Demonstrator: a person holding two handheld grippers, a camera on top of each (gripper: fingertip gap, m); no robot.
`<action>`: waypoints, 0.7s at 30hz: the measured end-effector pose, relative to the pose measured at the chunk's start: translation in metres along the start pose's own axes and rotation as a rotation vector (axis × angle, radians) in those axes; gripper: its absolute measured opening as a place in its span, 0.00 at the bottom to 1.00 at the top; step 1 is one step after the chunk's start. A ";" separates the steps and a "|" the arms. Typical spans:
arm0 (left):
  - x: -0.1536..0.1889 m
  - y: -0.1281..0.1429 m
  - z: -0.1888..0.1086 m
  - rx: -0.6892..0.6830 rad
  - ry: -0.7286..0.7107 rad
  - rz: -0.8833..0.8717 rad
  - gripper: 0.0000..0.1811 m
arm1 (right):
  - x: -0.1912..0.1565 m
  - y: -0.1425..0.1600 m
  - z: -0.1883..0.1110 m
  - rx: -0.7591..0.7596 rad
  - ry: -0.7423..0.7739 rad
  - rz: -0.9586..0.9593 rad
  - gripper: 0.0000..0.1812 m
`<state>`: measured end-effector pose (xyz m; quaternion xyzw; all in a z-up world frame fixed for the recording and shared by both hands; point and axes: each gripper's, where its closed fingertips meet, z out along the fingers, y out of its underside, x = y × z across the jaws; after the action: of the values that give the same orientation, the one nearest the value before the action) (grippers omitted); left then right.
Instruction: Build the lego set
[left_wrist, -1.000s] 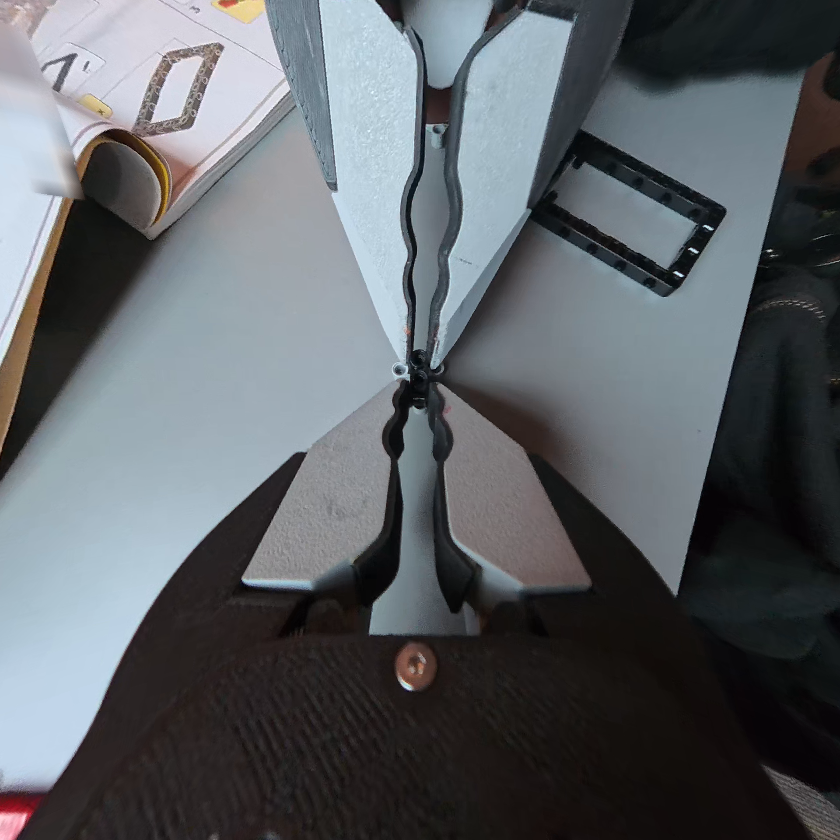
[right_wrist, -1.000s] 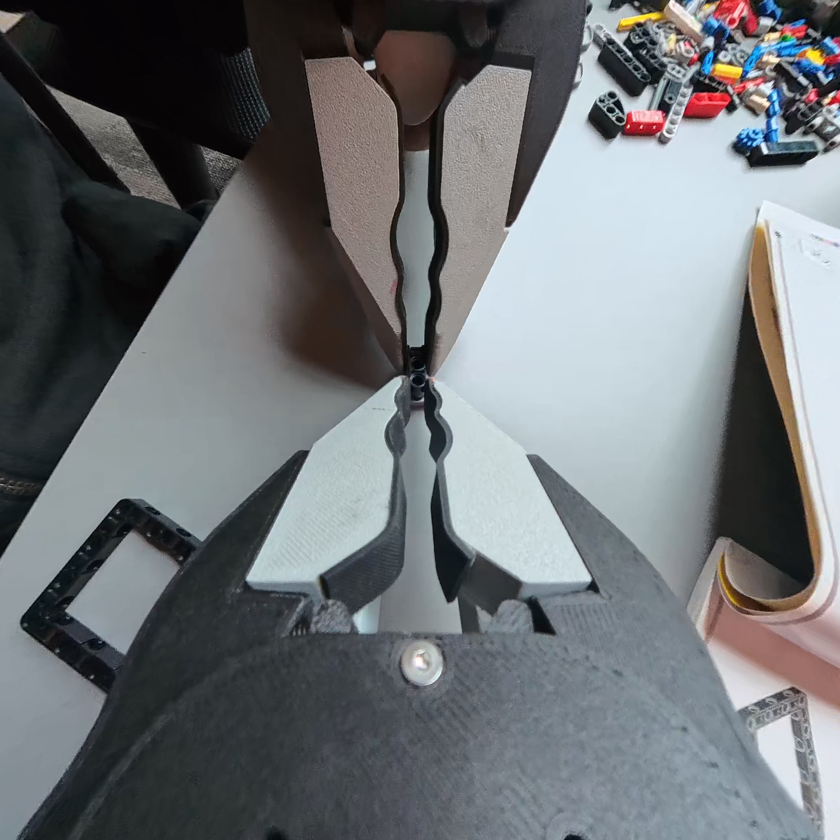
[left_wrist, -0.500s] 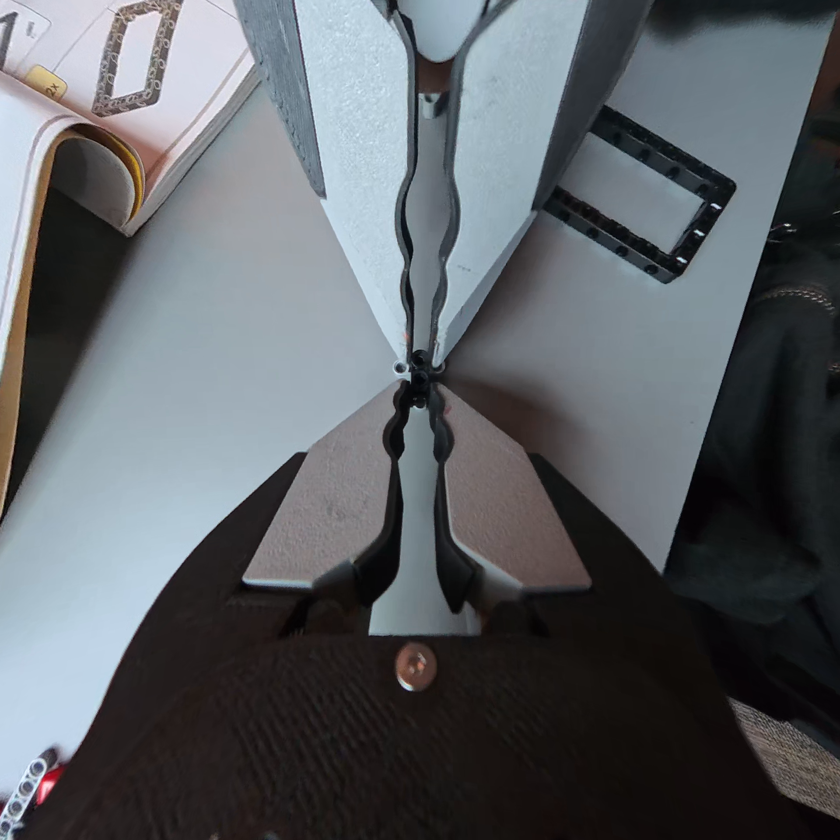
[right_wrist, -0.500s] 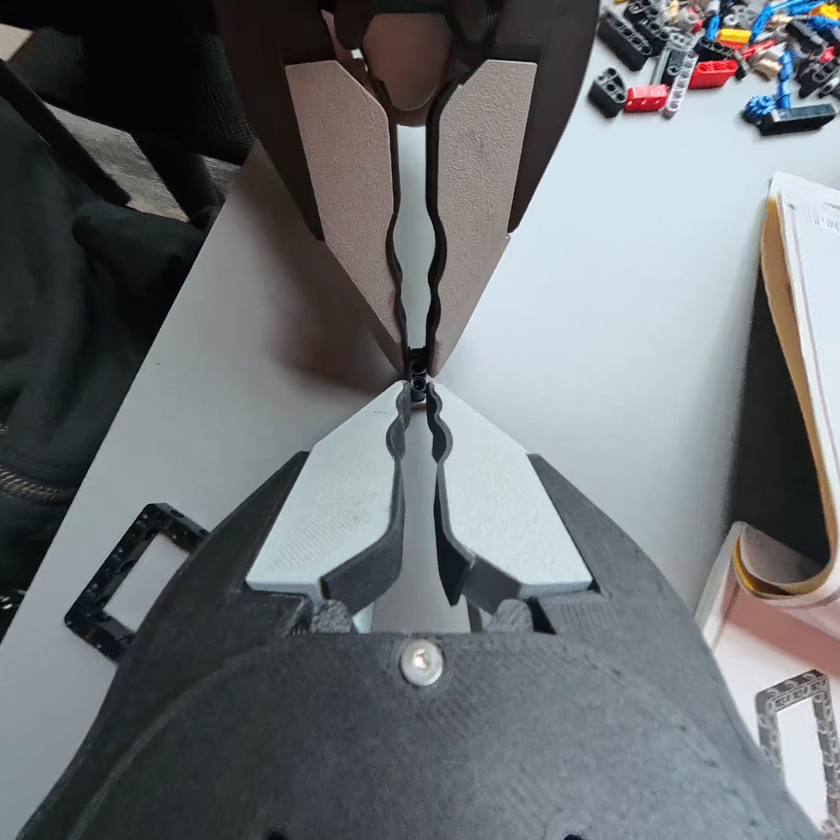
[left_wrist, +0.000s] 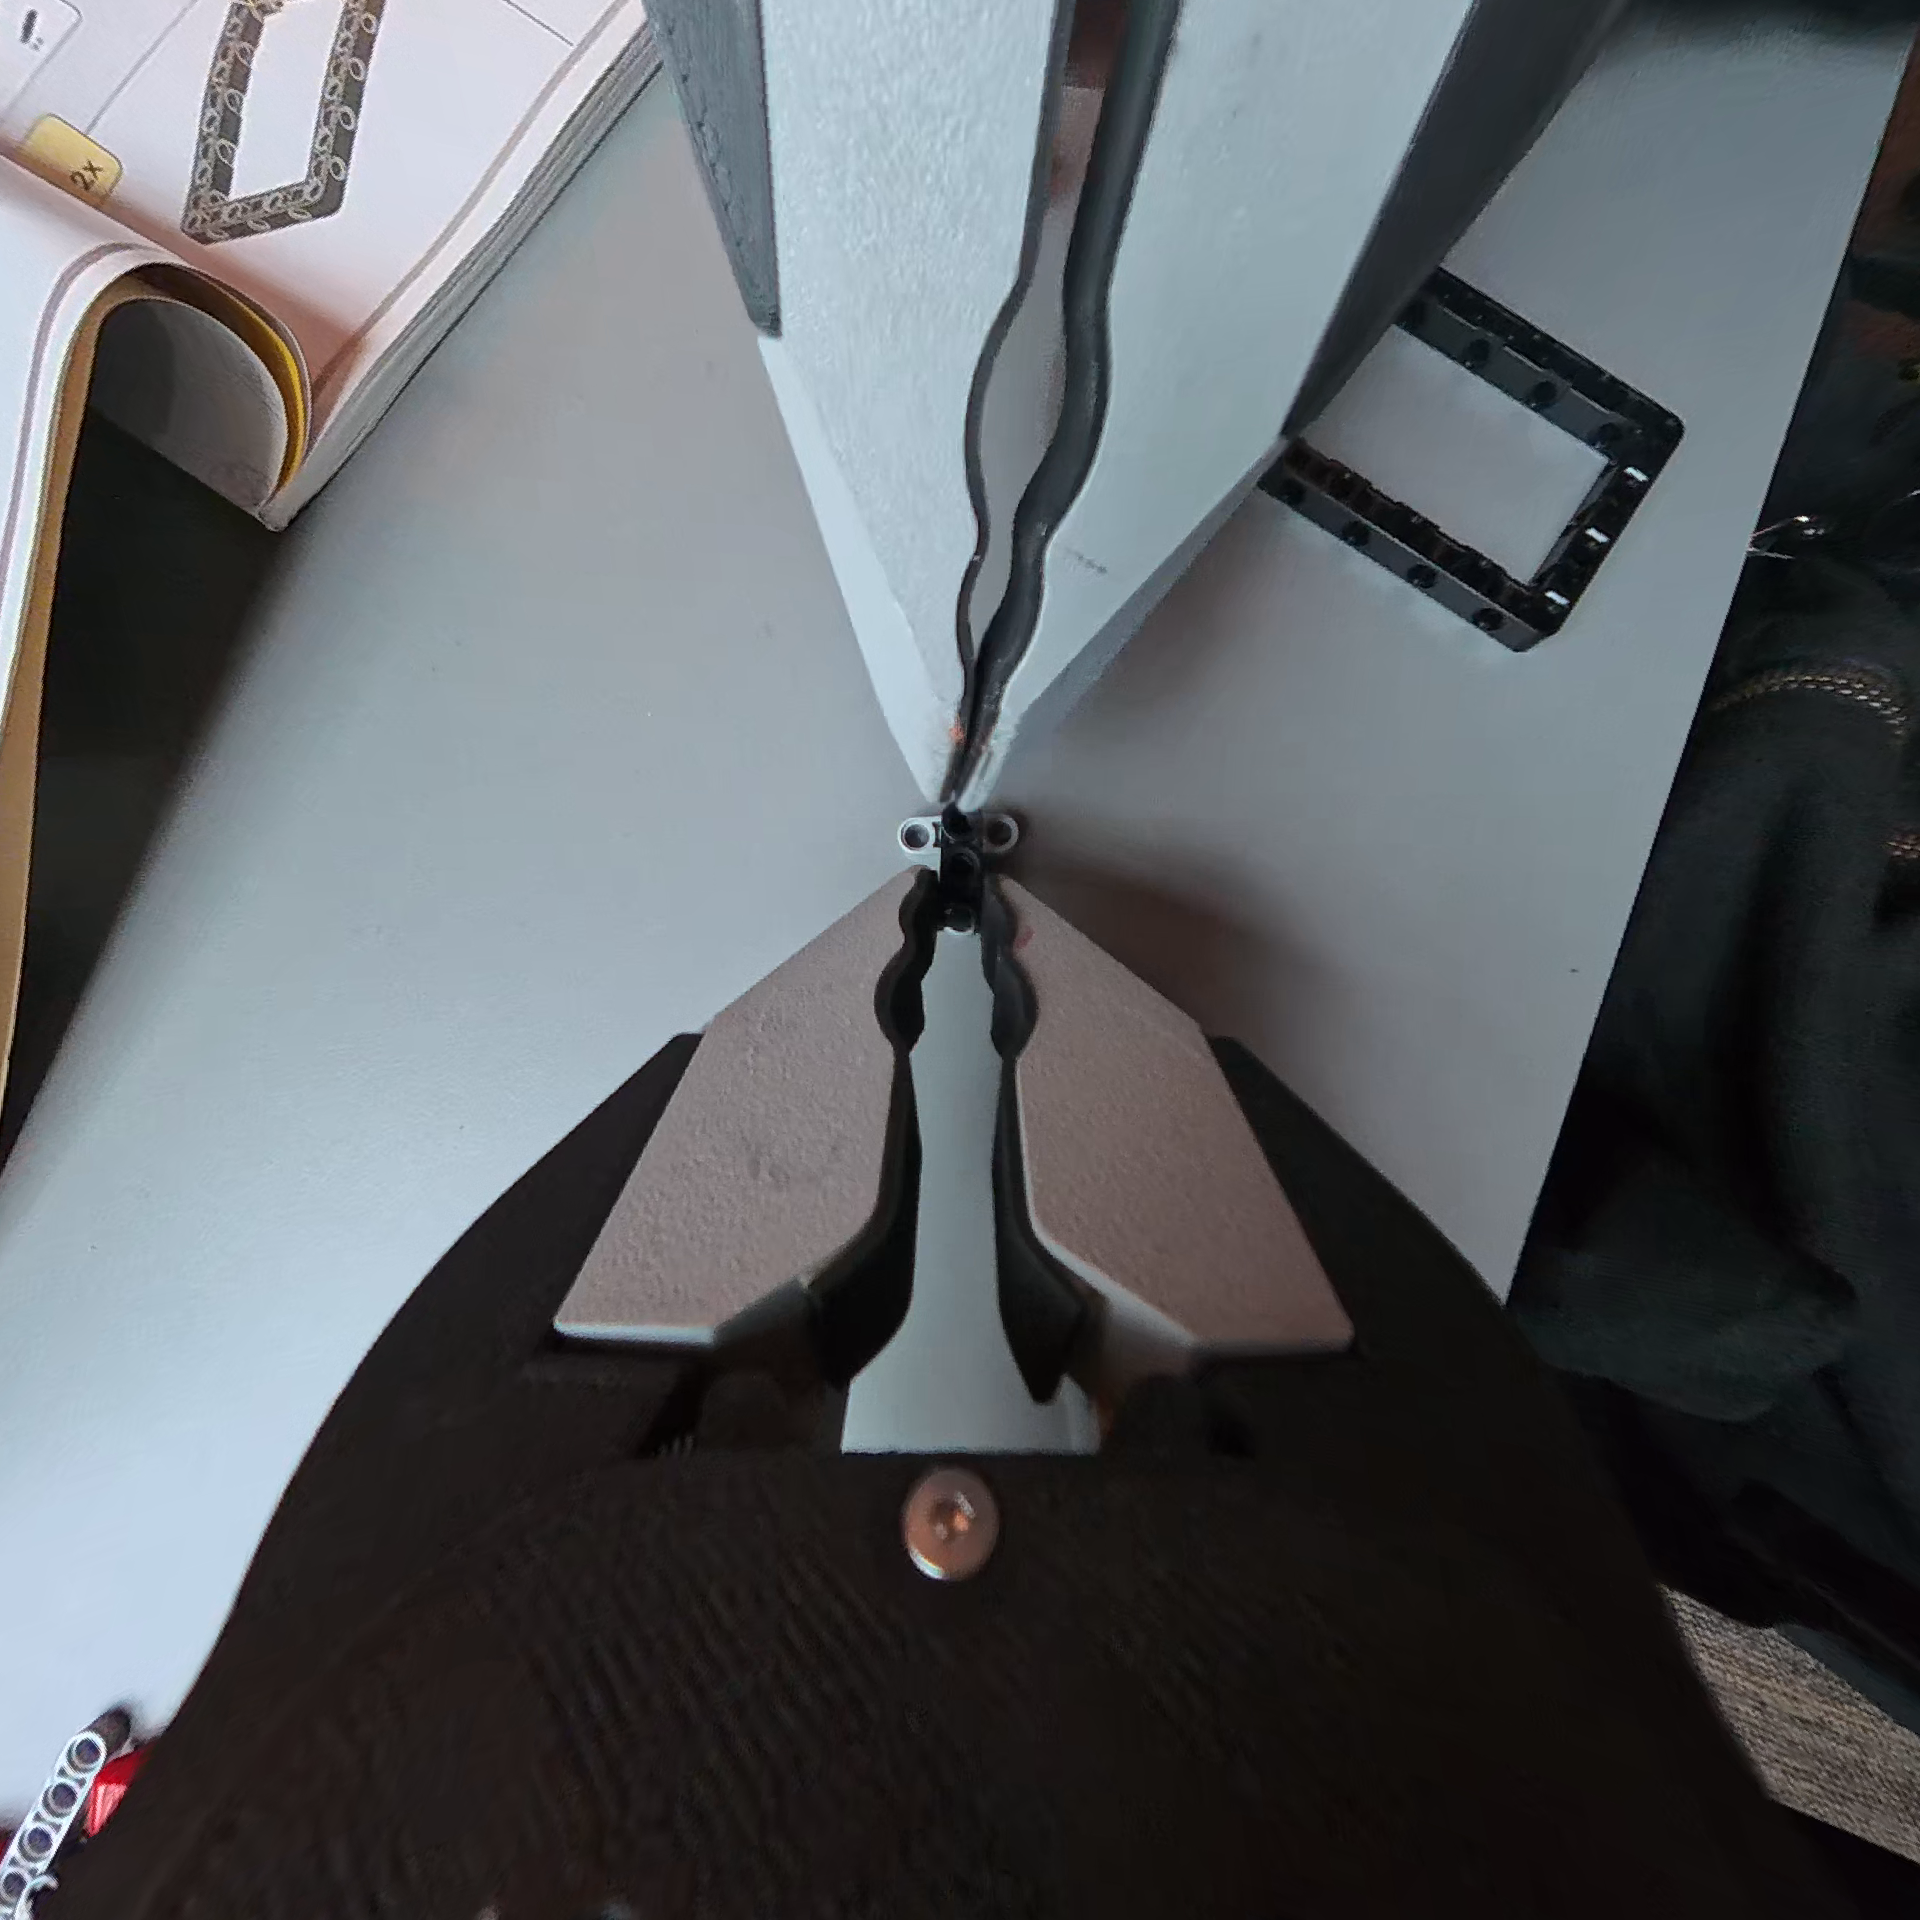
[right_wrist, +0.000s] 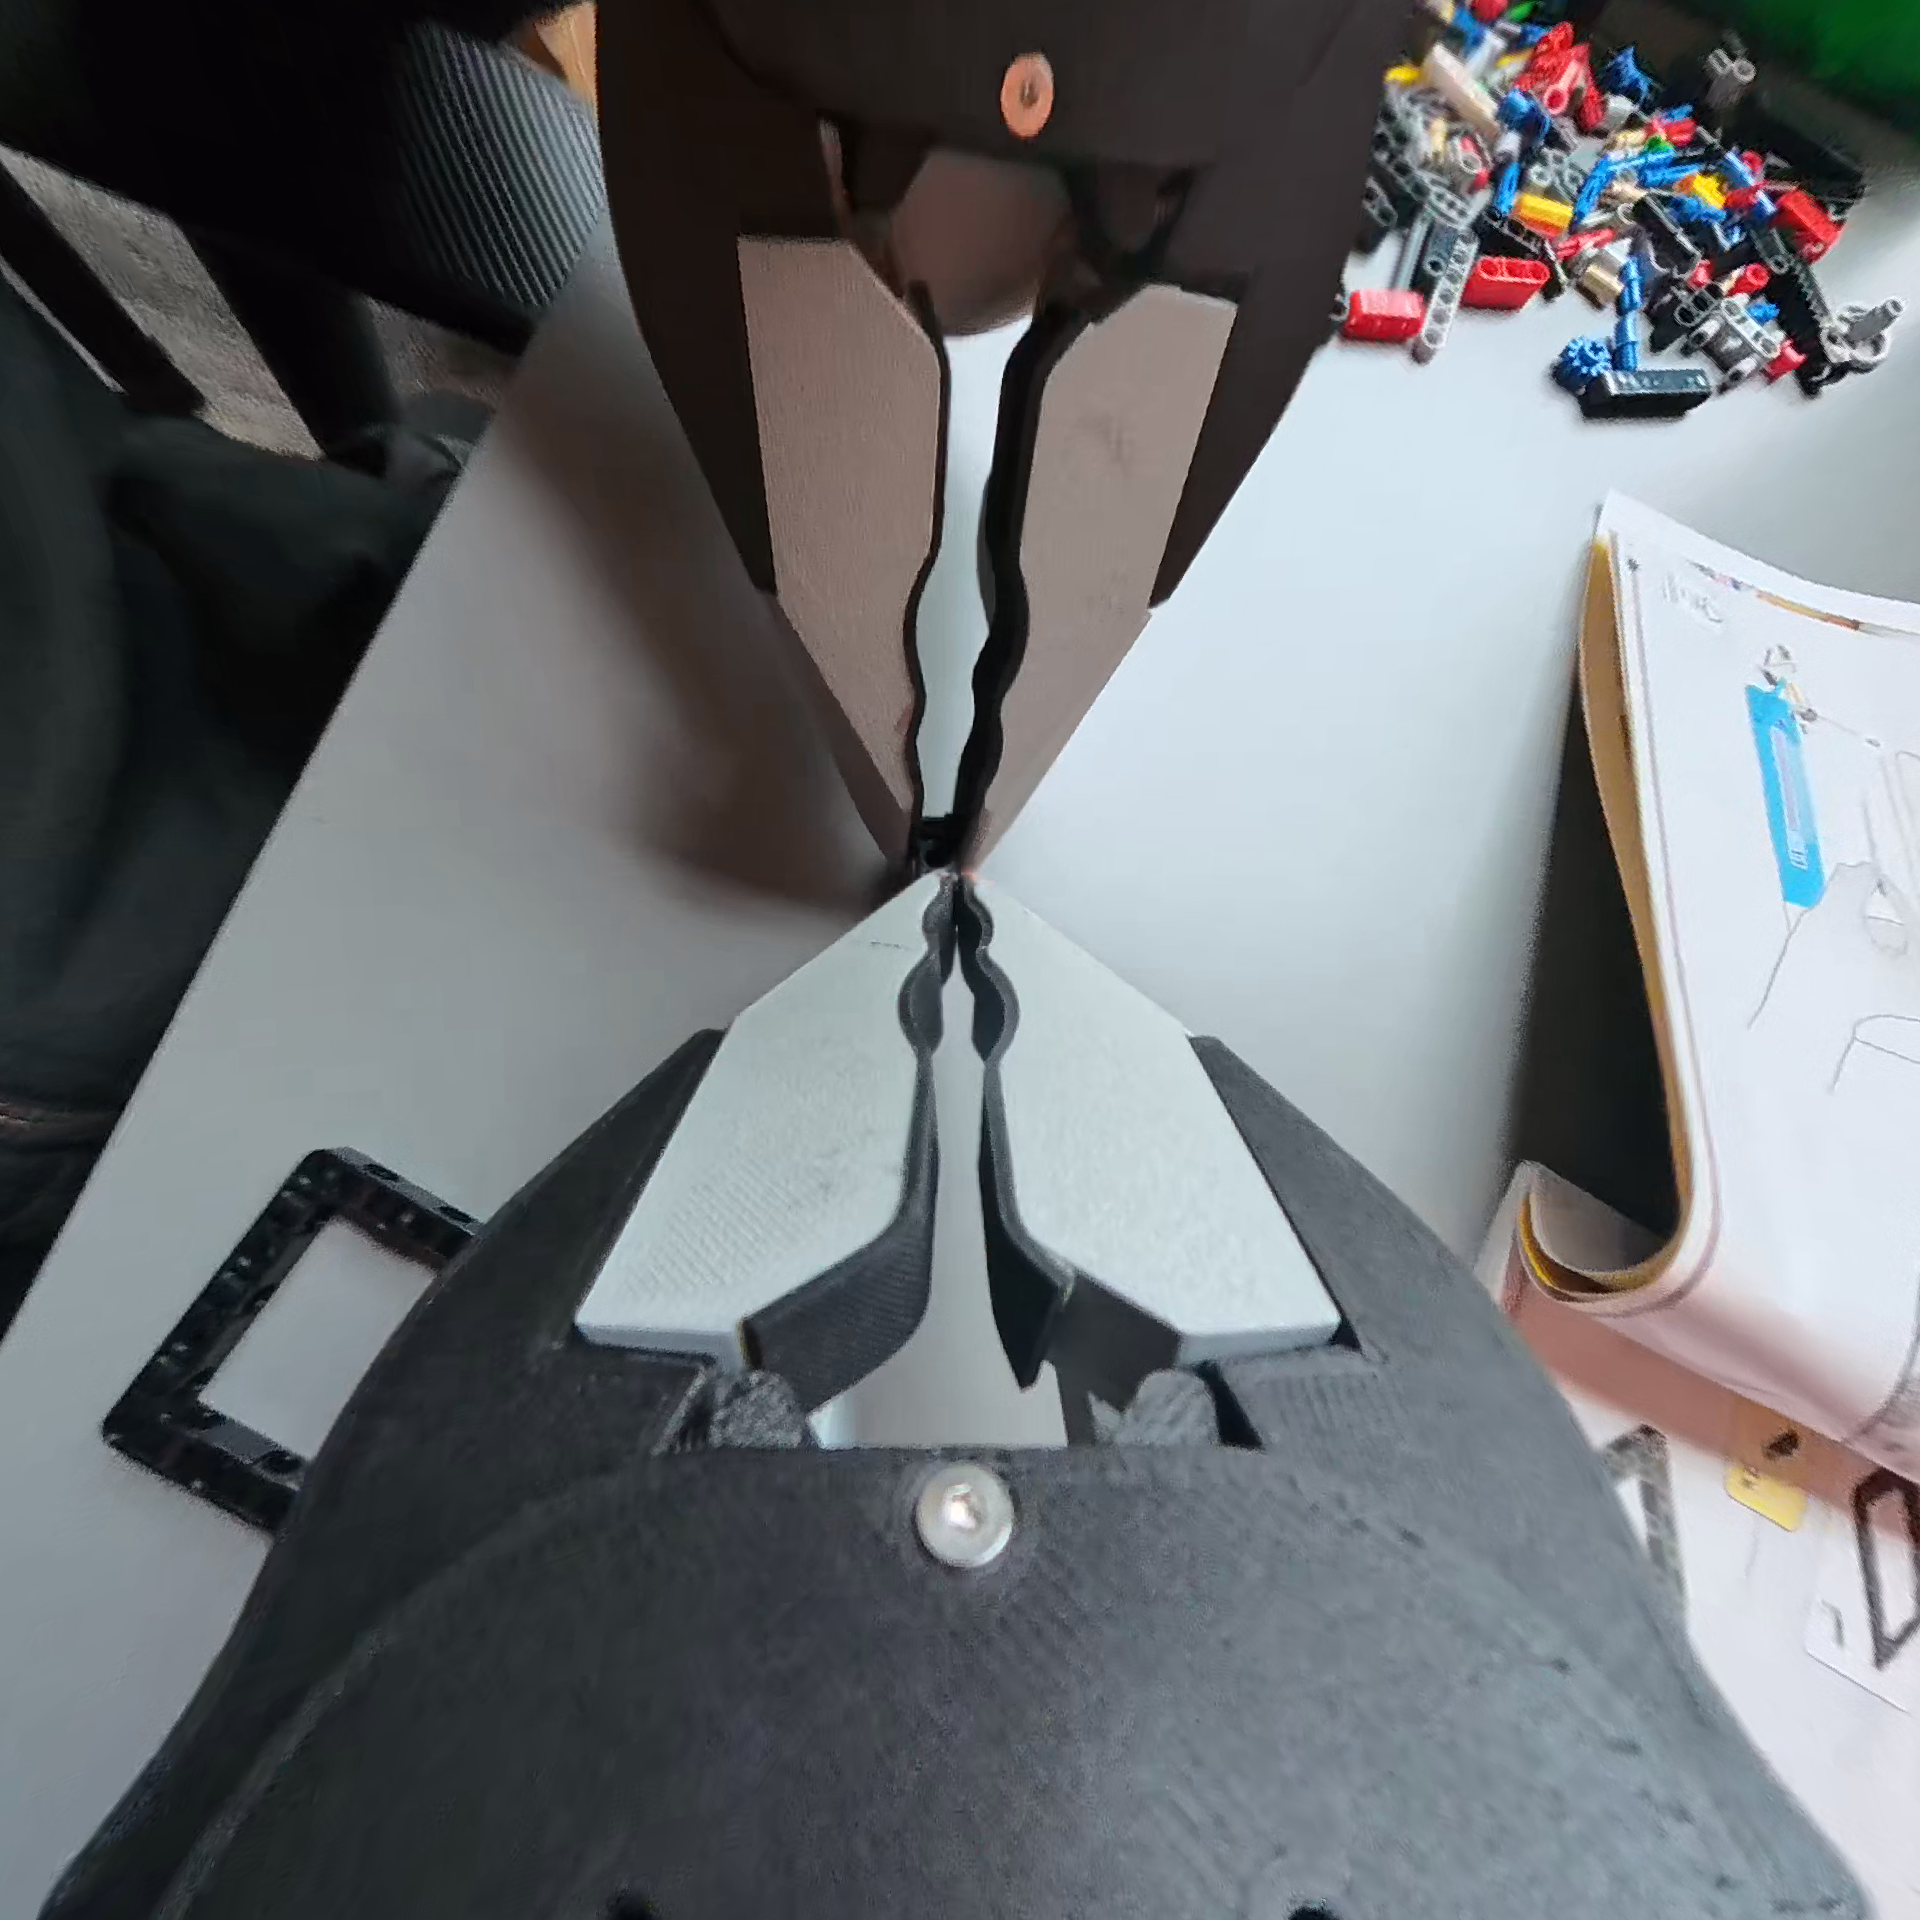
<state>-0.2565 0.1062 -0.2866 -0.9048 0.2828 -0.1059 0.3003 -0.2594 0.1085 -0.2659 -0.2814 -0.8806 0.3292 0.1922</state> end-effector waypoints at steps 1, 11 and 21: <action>0.000 0.000 0.000 0.001 0.002 -0.002 0.03 | -0.001 -0.002 0.000 0.007 -0.015 0.011 0.00; 0.001 -0.002 0.001 0.006 0.008 -0.003 0.03 | -0.002 0.007 0.006 -0.063 -0.002 -0.042 0.00; 0.005 0.000 0.001 -0.022 0.008 0.021 0.03 | -0.007 0.004 0.006 0.109 -0.092 0.112 0.00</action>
<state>-0.2517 0.1034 -0.2869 -0.9045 0.2948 -0.1030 0.2904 -0.2556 0.1038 -0.2739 -0.3040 -0.8520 0.3996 0.1481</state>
